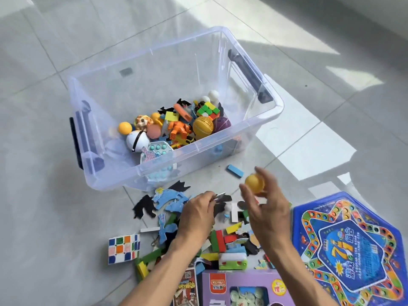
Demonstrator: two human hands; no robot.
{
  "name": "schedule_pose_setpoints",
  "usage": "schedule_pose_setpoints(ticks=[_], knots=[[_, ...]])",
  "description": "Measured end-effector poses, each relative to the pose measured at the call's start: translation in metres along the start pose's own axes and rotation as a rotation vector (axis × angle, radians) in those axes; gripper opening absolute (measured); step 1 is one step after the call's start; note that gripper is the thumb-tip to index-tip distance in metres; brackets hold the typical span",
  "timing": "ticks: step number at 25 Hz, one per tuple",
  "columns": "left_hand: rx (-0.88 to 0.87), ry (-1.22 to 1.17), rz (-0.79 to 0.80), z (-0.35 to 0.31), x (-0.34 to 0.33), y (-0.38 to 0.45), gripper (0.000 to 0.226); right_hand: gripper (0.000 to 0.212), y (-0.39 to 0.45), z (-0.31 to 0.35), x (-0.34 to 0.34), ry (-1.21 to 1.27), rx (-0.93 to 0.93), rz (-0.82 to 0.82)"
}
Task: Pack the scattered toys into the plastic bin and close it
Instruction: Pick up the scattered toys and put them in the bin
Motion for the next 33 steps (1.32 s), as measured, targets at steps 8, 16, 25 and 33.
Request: schedule_pose_setpoints(ticks=[8, 16, 25, 33], knots=[[-0.057, -0.459, -0.653, -0.100, 0.182, 0.000, 0.030, 0.043, 0.104, 0.149, 0.035, 0.015, 0.235, -0.079], [-0.197, -0.045, -0.124, -0.065, 0.058, -0.025, 0.024, 0.029, 0.003, -0.047, -0.014, -0.420, -0.169, 0.174], [0.066, 0.248, 0.268, 0.013, -0.031, 0.019, 0.014, 0.017, 0.014, -0.085, -0.042, -0.616, -0.185, 0.322], [0.041, -0.452, -0.394, -0.076, 0.084, -0.040, 0.002, 0.011, 0.053, 0.115, 0.043, 0.338, 0.091, -0.144]])
Point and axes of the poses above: each hand's wrist, its own y-axis towards the middle knuckle, its own x-axis out of the back of the hand, z = x × y, the point moved 2 cm from there along y, towards the middle knuckle, and after that the axes turned 4 degrees about -y, right-handed, at the moved point
